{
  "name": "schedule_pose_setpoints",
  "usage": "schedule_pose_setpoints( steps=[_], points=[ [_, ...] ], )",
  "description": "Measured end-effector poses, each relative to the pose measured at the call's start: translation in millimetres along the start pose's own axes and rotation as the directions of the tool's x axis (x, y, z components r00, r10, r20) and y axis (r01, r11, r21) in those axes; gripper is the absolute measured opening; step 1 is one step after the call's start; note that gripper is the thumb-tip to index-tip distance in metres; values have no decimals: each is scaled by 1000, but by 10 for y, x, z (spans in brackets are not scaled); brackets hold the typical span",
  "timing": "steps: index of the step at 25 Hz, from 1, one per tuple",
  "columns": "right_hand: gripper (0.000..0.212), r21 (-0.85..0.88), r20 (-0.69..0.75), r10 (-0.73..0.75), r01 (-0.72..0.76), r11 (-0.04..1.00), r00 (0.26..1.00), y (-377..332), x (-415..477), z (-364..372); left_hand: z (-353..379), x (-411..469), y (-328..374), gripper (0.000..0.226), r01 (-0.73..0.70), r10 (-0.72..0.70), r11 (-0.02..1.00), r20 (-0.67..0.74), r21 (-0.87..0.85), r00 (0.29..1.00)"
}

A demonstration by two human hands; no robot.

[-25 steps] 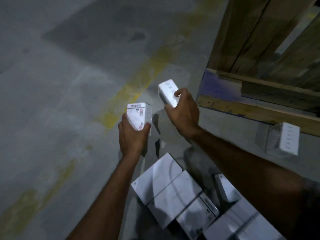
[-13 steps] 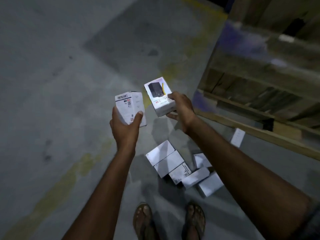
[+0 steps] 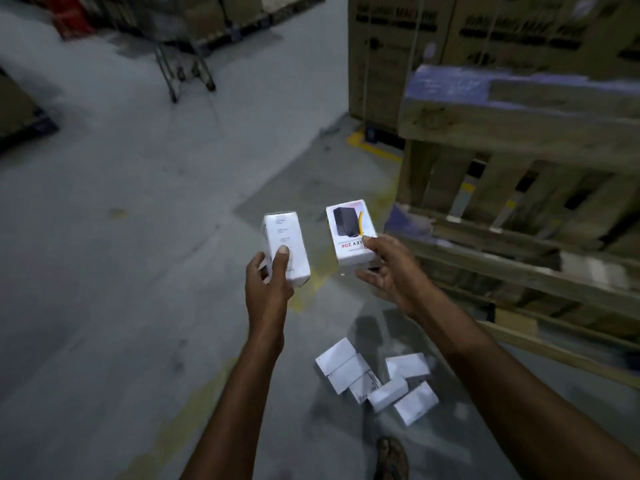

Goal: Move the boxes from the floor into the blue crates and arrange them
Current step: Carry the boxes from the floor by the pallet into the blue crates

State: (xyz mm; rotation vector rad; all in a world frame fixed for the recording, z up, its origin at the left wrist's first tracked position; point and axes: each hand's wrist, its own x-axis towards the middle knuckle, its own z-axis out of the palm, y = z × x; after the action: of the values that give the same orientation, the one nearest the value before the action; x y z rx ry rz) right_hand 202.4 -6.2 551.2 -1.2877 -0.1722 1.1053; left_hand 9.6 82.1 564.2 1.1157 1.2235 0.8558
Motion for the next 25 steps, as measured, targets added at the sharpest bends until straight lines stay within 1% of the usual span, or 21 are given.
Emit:
schedule_pose_setpoints(
  steps=[3, 5, 8, 10, 12, 14, 17, 19, 22, 25],
  points=[
    [37, -39, -9, -86, 85, 996, 996, -345, -742, -57, 12, -625, 471, 45, -36, 40, 999, 163, -28, 986],
    [42, -25, -26, -138, 138, 990, 990, -518, -1288, -133, 38, -1075, 685, 39, -29, 42, 998, 288, -47, 957],
    [46, -16, -70, -221, 220, 975, 973, -711, -2020, -293, 134, -1658, 890, 37, -23, 38, 999, 401, -42, 915],
    [47, -23, -137, -284, 284, 959, 949, -816, -2516, -466, 222, -2059, 1015, 45, -54, 54, 998, 490, -14, 870],
    [46, -44, -197, -347, 345, 937, 917, -899, -2941, -653, 319, -2445, 1135, 50, -116, 77, 993, 586, 29, 806],
    [50, -69, -248, -410, 406, 911, 878, -954, -3365, -840, 422, -2845, 1238, 45, -201, 105, 977, 672, 67, 733],
    [55, -114, -328, -468, 458, 882, 821, -1025, -4007, -1181, 642, -3422, 1299, 27, -285, 148, 956, 733, 65, 664],
    [54, -135, -384, -496, 485, 864, 778, -1049, -4485, -1470, 816, -3855, 1270, 26, -302, 149, 951, 762, 63, 630],
    [53, -146, -478, -524, 525, 839, 705, -1011, -5206, -1945, 1027, -4576, 1177, 28, -305, 155, 952, 816, 27, 557],
    [50, -149, -553, -526, 545, 825, 646, -858, -5980, -2400, 1131, -5340, 999, 27, -283, 183, 958, 839, -36, 513]
  ],
)
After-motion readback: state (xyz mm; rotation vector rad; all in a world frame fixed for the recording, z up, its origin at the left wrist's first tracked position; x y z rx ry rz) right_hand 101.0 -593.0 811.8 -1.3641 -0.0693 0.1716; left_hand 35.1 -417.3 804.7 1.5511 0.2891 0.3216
